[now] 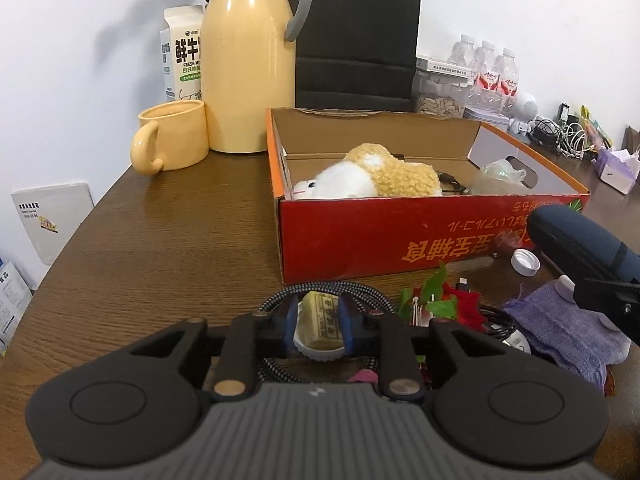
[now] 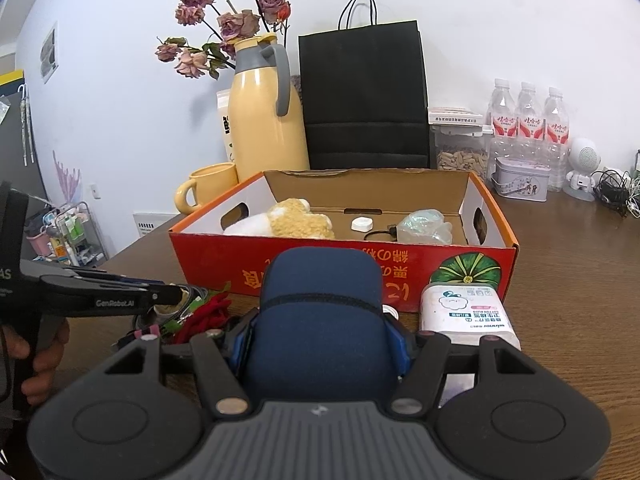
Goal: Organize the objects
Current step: 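Place the navy case and cream box into the cardboard box, open both tools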
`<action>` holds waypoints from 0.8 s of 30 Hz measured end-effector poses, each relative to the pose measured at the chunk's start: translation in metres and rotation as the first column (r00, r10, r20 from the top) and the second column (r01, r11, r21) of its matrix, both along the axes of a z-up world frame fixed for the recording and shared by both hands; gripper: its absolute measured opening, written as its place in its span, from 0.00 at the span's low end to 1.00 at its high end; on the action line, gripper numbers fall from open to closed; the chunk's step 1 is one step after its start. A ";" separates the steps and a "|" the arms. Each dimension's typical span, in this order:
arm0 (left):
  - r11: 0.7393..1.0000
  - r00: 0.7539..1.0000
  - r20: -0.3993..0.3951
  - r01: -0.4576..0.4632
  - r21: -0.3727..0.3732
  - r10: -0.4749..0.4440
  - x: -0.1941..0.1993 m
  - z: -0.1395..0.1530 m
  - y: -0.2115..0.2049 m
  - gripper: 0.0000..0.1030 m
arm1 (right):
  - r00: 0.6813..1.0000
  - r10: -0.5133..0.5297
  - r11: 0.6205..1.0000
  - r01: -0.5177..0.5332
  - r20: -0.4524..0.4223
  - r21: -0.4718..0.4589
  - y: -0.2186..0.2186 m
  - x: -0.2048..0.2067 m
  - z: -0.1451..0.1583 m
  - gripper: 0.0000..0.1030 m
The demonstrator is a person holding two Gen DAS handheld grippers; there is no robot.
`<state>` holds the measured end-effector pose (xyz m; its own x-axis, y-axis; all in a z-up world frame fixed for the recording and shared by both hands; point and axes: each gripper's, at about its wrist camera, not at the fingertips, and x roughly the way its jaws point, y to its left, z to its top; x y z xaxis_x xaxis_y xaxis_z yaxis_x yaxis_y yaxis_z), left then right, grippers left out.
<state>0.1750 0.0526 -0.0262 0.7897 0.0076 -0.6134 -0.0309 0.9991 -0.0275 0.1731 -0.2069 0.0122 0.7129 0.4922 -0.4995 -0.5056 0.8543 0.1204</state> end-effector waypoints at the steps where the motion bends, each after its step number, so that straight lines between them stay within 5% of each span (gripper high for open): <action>1: 1.000 1.000 -0.001 0.001 0.000 -0.001 0.000 0.000 0.000 0.22 | 1.000 0.000 1.000 0.000 0.000 0.000 0.000 0.000 0.000 0.61; 14: 0.999 0.999 0.035 0.032 -0.011 -0.032 -0.011 0.007 -0.006 0.22 | 1.000 0.002 1.000 -0.002 0.005 0.004 -0.001 -0.002 0.000 0.61; 24: 0.999 0.979 0.201 0.047 -0.008 -0.044 -0.009 0.059 -0.020 0.22 | 0.994 -0.006 1.000 0.005 0.109 0.015 -0.002 0.008 0.029 0.61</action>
<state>0.1660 0.0322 0.0326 0.8963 -0.0379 -0.4418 0.0219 0.9989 -0.0413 0.1807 -0.2092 0.0414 0.7652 0.4949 -0.4118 -0.5118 0.8556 0.0772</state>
